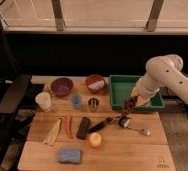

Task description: Place grapes in metal cup

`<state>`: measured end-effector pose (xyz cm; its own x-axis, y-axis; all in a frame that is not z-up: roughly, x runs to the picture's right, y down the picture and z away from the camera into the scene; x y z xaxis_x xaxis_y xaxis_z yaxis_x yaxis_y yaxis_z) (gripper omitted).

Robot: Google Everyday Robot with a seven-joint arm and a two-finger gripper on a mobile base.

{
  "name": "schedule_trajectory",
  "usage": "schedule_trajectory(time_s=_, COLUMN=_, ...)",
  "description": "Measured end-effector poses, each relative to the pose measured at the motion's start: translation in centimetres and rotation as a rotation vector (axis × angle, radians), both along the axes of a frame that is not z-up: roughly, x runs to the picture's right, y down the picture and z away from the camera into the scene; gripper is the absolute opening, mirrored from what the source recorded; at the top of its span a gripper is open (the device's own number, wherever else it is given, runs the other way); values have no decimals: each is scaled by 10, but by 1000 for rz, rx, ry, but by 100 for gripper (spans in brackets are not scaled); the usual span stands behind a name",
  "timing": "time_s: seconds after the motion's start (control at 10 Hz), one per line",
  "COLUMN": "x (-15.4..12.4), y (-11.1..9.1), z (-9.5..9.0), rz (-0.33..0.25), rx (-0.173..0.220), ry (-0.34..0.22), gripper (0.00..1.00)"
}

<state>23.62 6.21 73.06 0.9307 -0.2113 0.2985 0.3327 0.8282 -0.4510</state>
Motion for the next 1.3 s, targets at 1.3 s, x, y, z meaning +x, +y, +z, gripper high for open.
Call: schedule_trajectory(time_s=1.3, x=-69, y=-66, z=37, rz=-81, rx=143, ry=-169, gripper=0)
